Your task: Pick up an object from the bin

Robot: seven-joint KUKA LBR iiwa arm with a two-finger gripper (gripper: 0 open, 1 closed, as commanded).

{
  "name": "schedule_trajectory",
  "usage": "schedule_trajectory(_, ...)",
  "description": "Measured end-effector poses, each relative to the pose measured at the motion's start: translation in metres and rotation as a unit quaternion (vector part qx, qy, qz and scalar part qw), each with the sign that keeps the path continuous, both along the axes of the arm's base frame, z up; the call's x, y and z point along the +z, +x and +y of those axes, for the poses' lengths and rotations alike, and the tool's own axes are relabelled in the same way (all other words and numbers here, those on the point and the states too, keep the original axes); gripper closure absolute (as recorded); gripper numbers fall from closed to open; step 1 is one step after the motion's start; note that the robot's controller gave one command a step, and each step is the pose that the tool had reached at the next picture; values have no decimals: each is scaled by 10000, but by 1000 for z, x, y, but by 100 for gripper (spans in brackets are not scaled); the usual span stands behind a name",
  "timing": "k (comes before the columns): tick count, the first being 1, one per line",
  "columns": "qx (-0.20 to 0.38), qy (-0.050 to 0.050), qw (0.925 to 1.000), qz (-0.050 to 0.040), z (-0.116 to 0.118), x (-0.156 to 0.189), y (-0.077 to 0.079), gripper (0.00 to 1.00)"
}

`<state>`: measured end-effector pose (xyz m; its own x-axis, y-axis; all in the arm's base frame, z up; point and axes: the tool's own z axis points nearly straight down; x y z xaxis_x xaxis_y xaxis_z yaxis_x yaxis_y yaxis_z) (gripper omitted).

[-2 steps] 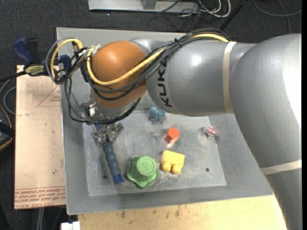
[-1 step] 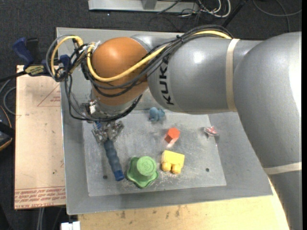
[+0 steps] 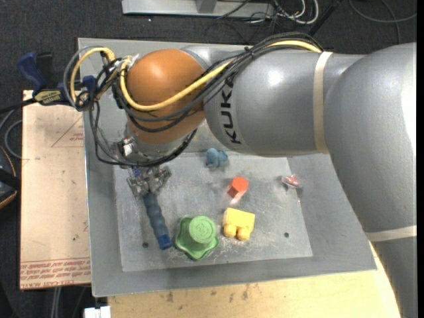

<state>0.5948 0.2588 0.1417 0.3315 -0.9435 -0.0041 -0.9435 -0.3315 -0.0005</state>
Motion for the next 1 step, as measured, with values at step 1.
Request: schedule_trajectory(1,-23,1,10000,-25,1,51,0,100)
